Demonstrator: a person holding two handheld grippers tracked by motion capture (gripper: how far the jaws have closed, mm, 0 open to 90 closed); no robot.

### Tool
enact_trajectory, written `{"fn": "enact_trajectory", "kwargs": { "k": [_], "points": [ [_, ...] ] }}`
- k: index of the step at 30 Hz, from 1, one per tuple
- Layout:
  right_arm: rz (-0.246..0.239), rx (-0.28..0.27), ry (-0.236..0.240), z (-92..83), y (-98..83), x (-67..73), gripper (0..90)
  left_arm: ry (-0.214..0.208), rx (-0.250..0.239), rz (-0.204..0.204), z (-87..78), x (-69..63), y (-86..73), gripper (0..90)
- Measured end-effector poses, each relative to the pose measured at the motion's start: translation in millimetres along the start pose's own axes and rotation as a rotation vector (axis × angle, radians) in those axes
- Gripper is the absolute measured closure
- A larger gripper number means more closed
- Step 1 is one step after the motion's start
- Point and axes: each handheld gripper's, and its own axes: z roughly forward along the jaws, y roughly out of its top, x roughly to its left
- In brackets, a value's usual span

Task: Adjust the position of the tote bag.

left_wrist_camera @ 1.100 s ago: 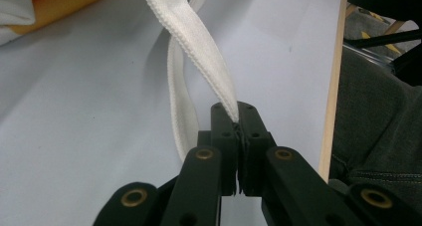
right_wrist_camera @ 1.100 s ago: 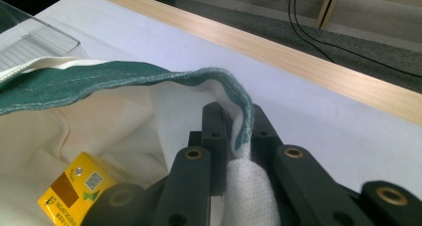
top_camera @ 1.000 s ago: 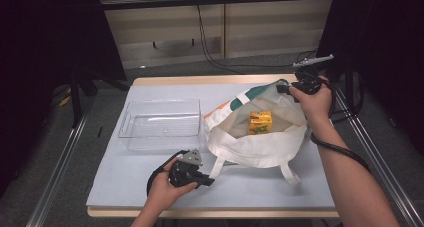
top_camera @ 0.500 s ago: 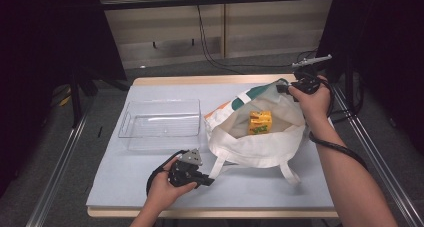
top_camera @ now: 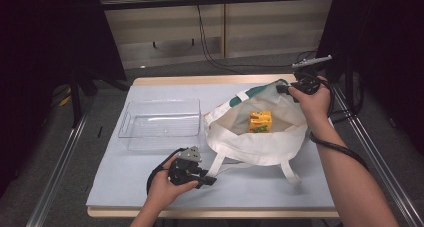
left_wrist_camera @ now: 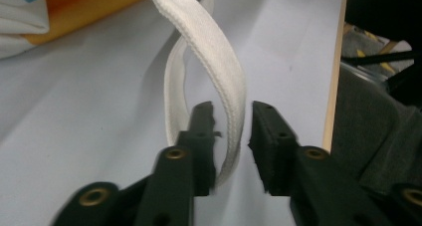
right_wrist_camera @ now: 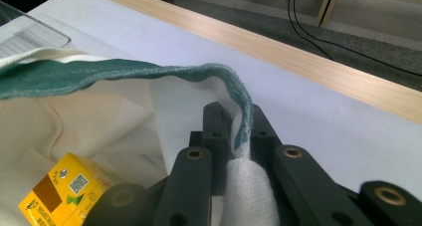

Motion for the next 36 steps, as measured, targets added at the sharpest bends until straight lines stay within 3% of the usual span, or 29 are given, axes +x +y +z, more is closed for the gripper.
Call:
{"fn": "enact_trajectory", "kwargs": {
  "k": [1,4,7,10,16,18,21,24,33,36],
  "points": [
    [-0.003,0.0,0.0,-0.4,-0.2,0.5,82.5,0.01,0.011,0.017,-2.0,0.9,1.5,69.1],
    [-0.008,-0.004,0.001,-1.9,-0.8,2.4,82.5,0.025,-0.028,0.005,-6.9,0.9,5.2,61.9],
    [-0.005,-0.006,0.007,-3.8,-1.5,2.9,82.7,0.037,-0.094,-0.033,-13.2,4.3,9.0,55.4],
    [-0.011,-0.009,0.009,-4.8,-2.0,3.8,82.8,0.082,-0.128,-0.029,-17.5,6.7,13.7,53.4],
    [-0.017,-0.008,0.007,-6.6,-2.1,6.3,82.9,0.09,-0.172,-0.04,-9.7,10.1,24.6,50.9],
    [-0.016,-0.007,0.007,-6.9,-2.1,6.7,82.9,0.09,-0.167,-0.054,-5.1,10.5,28.3,51.8],
    [-0.017,-0.006,0.006,-7.1,-1.9,6.6,82.9,0.096,-0.16,-0.033,-0.2,10.1,32.7,52.6],
    [-0.016,-0.007,0.006,-7.3,-1.8,7.1,82.9,0.114,-0.176,-0.039,3.0,12.8,34.6,51.3],
    [-0.024,-0.012,0.01,-8.7,-1.8,8.6,83.0,0.109,-0.228,-0.078,2.9,14.7,38.2,51.4],
    [-0.023,-0.012,0.01,-8.9,-2.3,9.4,83.1,0.113,-0.237,-0.087,1.9,14.2,39.1,60.8]
  ]
}}
